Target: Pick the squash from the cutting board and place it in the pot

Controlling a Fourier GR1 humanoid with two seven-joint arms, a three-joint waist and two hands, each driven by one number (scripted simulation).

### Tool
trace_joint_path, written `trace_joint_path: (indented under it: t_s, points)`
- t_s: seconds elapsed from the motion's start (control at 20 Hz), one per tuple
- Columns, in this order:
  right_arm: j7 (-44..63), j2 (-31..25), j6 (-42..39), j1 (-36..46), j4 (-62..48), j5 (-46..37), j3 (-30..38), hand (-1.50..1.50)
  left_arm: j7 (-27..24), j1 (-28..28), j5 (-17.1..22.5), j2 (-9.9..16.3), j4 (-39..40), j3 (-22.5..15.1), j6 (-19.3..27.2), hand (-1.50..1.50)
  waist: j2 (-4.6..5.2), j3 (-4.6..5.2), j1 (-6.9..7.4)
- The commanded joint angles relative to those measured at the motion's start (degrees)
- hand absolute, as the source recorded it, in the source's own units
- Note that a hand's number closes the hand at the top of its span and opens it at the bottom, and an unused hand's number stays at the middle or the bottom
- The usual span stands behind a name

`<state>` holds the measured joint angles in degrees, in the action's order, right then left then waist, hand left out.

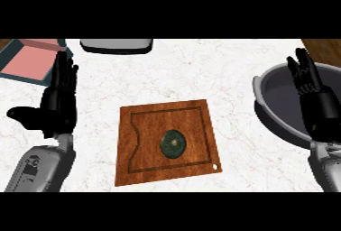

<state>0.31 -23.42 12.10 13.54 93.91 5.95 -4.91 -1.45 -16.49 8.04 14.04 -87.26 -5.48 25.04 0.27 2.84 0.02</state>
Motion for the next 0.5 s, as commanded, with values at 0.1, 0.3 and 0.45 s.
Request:
trace_joint_path:
  t_s: [0.1,0.3,0.45]
  points:
    - [-13.39,1.75,1.12,-2.63,11.79,-3.68,-2.02,1.50,-2.63,5.57,1.23,-1.41,-0.28,-1.40,-2.51,0.00,-0.89,-2.83,-0.83]
    - [-13.79,-7.65,9.18,-7.51,9.53,-19.23,4.60,1.50,-2.89,9.95,1.27,-0.78,1.23,-2.26,-3.79,0.00,-1.24,-2.12,-5.45]
    - [-23.17,10.43,21.47,-18.93,14.70,-19.73,-1.78,-1.50,-5.50,13.38,1.73,-2.14,-1.35,-4.94,-6.23,0.00,-0.81,-2.87,-1.82]
